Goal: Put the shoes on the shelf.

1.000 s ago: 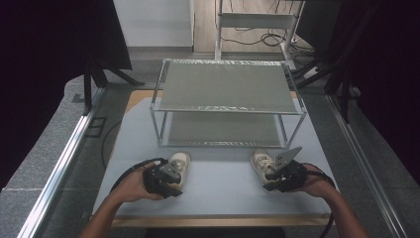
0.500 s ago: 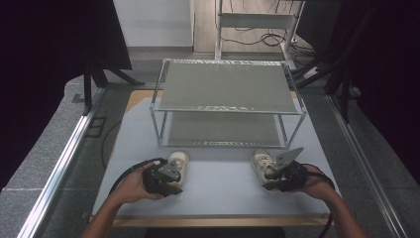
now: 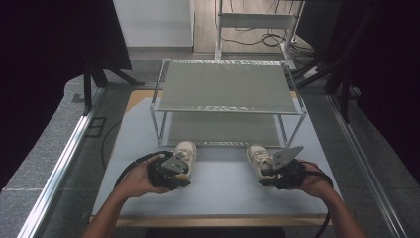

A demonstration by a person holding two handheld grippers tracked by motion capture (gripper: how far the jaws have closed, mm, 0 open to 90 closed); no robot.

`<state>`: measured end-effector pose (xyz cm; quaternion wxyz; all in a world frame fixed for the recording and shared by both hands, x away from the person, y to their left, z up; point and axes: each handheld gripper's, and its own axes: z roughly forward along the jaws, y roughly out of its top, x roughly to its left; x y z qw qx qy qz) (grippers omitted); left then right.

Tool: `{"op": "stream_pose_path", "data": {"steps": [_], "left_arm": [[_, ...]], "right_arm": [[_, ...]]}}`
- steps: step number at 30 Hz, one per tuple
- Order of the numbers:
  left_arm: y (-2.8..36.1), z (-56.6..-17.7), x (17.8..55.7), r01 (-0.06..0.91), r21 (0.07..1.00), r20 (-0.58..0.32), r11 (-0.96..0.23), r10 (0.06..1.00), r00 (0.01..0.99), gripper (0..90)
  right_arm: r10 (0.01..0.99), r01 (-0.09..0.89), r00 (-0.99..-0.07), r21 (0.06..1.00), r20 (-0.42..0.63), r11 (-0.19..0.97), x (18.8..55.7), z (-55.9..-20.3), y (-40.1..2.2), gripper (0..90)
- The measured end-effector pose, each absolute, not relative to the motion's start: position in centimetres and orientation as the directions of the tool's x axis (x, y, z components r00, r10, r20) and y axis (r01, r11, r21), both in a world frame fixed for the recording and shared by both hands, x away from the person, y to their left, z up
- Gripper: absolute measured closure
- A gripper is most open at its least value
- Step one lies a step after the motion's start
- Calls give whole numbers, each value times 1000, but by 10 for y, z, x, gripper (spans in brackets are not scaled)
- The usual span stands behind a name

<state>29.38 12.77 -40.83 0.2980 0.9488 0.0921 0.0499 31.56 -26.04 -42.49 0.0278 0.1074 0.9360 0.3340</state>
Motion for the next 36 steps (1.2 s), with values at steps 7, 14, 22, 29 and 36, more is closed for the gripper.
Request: {"op": "stream_pose_path", "data": {"steps": [7,14,22,29,36], "left_arm": [[106,-401,304,108,567,73,-816,181,981,697],[86,-393,315,78,578,89,-812,158,983,697],[70,-395,329,72,581,91,-810,153,984,697],[64,-399,345,78,584,90,-808,160,983,698],[60,-406,357,89,576,83,-813,167,982,697]], "right_arm": [[207,162,-978,635,4,755,321,-419,-249,727],[207,152,-978,645,-10,749,332,-413,-240,724],[214,153,-977,652,-14,743,342,-414,-232,724],[216,151,-976,651,-20,744,352,-414,-223,723],[232,167,-973,664,-11,729,363,-414,-218,723]]}}
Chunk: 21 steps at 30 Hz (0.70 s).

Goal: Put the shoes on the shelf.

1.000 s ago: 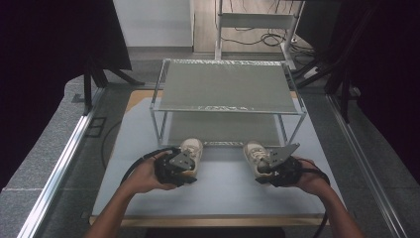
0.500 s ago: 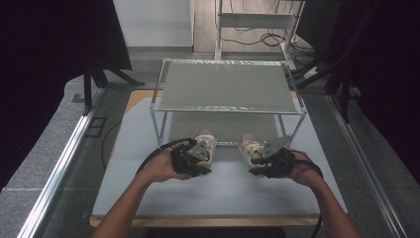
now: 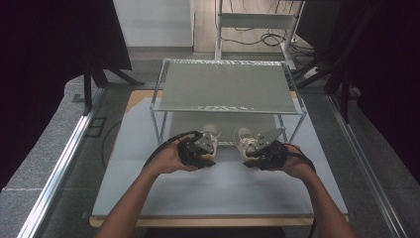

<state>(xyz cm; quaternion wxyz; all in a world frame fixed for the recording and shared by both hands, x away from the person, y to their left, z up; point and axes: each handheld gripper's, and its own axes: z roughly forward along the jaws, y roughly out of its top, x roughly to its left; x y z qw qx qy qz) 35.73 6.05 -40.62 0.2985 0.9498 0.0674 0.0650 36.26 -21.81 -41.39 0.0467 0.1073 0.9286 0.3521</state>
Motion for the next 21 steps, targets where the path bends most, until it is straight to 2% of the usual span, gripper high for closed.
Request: {"op": "stream_pose_path", "data": {"steps": [8,21], "left_arm": [[56,-413,371,98,570,63,-816,162,985,697],[39,-416,385,73,560,86,-825,145,986,697]], "right_arm": [[258,185,-966,656,-16,732,378,-416,-211,722],[275,199,-961,656,-13,728,393,-422,-196,720]]}}
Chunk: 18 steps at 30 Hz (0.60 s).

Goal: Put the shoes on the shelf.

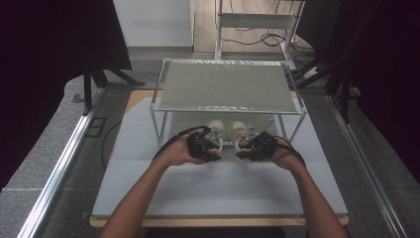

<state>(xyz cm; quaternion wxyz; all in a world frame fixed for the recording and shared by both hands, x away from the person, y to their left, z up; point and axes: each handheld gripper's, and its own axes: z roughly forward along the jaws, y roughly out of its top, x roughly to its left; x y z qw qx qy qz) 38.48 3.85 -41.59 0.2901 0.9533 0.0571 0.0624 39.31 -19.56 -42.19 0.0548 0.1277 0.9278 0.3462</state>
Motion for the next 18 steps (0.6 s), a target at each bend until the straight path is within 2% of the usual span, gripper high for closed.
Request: {"op": "stream_pose_path", "data": {"steps": [18], "left_arm": [[25,-423,400,77,540,79,-838,142,987,692]], "right_arm": [[302,210,-953,649,-32,731,405,-431,-185,716]]}}
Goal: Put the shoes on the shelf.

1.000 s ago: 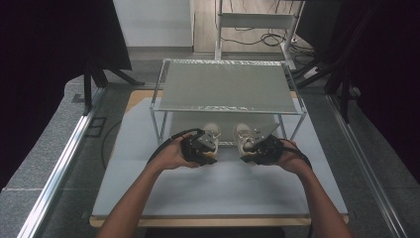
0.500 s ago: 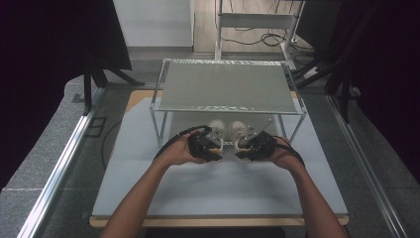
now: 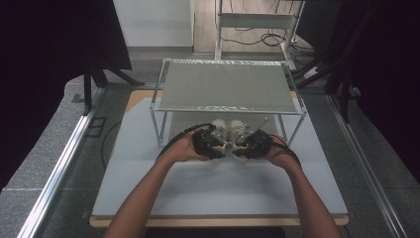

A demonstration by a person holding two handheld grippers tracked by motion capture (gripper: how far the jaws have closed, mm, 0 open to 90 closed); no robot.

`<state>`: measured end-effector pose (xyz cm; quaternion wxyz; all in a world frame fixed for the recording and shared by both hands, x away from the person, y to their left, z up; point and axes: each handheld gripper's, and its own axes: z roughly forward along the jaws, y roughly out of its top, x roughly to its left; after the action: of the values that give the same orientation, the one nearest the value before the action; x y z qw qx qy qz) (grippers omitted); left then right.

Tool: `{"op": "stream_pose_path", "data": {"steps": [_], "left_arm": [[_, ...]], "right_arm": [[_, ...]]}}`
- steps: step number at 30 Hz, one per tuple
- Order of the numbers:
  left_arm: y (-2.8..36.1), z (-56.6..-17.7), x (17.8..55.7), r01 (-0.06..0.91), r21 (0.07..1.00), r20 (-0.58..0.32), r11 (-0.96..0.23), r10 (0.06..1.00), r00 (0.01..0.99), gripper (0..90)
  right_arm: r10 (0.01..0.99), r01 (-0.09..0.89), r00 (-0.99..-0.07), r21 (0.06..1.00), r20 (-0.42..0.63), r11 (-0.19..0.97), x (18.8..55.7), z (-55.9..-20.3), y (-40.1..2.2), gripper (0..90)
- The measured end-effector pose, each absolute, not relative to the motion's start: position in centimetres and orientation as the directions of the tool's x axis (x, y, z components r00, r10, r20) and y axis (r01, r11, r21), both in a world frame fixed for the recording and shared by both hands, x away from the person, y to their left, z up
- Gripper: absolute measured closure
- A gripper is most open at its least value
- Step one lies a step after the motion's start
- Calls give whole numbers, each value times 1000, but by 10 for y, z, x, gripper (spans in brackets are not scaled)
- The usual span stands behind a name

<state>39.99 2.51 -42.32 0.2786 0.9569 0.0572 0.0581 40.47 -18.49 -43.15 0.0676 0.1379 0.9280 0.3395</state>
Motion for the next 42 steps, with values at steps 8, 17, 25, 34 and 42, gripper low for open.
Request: {"op": "stream_pose_path", "data": {"steps": [8,17,25,34,42], "left_arm": [[24,-433,404,90,527,63,-845,145,987,684],[25,-433,400,102,556,104,-825,191,976,511],[25,-436,395,94,574,135,-814,207,969,374],[25,-434,397,130,597,139,-792,262,955,252],[26,-432,395,134,624,156,-770,291,944,215]], "right_arm": [[305,223,-952,623,-26,750,408,-439,-180,705],[328,221,-943,627,-59,747,405,-440,-176,536],[346,217,-934,627,-90,748,400,-440,-173,450],[380,217,-917,643,-125,735,400,-441,-171,351],[390,203,-904,627,-176,752,393,-442,-167,313]]}}
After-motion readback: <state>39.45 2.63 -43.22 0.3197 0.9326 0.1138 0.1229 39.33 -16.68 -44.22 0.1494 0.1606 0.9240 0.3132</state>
